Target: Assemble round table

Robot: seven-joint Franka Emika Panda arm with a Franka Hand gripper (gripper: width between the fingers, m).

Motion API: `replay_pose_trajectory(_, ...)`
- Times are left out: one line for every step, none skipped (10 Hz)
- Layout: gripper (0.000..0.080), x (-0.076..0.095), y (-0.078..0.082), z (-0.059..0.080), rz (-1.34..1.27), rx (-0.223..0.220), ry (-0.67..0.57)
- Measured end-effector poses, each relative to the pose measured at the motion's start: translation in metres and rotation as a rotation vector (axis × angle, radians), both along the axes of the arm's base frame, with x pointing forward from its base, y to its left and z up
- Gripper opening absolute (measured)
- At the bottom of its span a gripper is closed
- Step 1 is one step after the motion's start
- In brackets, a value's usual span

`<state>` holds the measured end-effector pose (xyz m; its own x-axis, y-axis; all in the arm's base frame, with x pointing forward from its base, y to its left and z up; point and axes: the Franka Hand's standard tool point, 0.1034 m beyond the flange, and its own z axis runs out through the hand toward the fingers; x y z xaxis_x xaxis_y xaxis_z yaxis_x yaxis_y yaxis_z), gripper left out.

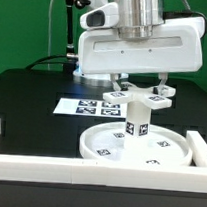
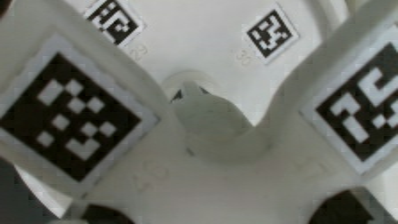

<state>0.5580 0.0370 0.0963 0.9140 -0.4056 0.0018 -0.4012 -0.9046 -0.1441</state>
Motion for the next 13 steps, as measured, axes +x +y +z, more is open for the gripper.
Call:
replay_pose_trajectory(0.0455,0.0004,0.0001,0.0001,-0.022,0.001,0.003)
replay_pose_trajectory(0.0455,0.0005,-0.0002,0.0002,-0.109,0.009,0.013)
replay_pose_trajectory(0.0455,0.0006,-0.0003,0.0002,-0.165,0.014,0.021)
replay_pose_trajectory(0.0455,0.0006,-0.0001,0.0003,-0.200,0.017,0.025)
replay_pose_trajectory(0.0455,0.0008,-0.0003,0.0004,-0.278,0.023,0.035)
replay_pose_trajectory(0.0455,0.0009,-0.0004,0.0005,-0.331,0.026,0.041)
replay_pose_trajectory(0.0455,0.0011,-0.0002,0.0007,-0.383,0.032,0.047)
replay_pose_trajectory(0.0455,0.0012,-0.0007,0.0007,-0.518,0.047,0.060)
replay_pose_trajectory(0.0455,0.0013,-0.0008,0.0008,-0.621,0.066,0.065)
replay_pose_trajectory(0.0455,0.0017,-0.0008,0.0008,-0.739,0.088,0.071)
replay_pose_trajectory(0.0455,0.0022,-0.0009,0.0009,-0.835,0.100,0.075)
replay_pose_trajectory(0.0455,0.0025,-0.0008,0.0010,-0.879,0.103,0.079)
replay_pose_trajectory(0.0455,0.0032,-0.0010,0.0010,-1.003,0.126,0.091)
